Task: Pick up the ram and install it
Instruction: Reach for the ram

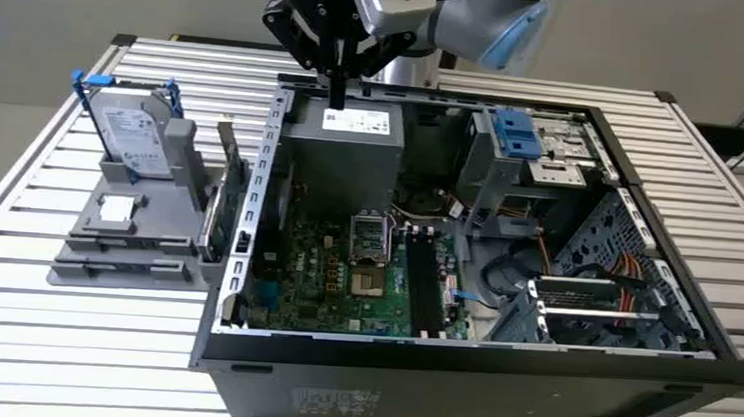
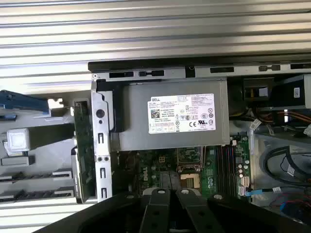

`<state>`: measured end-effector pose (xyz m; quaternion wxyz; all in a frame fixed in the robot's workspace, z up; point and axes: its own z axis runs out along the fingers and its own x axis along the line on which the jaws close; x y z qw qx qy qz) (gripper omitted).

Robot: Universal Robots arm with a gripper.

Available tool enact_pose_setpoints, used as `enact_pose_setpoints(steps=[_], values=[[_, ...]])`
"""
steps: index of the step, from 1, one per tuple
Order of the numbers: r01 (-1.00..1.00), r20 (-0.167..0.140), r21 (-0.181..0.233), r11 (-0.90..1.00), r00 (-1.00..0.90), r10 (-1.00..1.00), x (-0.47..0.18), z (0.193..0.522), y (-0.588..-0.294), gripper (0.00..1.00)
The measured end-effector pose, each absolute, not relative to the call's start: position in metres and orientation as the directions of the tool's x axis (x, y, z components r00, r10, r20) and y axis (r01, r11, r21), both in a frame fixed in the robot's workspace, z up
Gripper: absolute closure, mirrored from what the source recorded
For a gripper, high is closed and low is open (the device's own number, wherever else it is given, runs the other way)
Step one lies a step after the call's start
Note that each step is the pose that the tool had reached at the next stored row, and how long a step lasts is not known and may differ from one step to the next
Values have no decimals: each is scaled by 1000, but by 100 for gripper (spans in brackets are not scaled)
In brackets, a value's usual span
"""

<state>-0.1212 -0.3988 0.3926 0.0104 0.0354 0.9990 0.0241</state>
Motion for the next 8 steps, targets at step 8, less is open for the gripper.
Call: enact_pose_setpoints(steps=[8], values=[[70,-19,49,996,-997,71,-122,393,-399,100]])
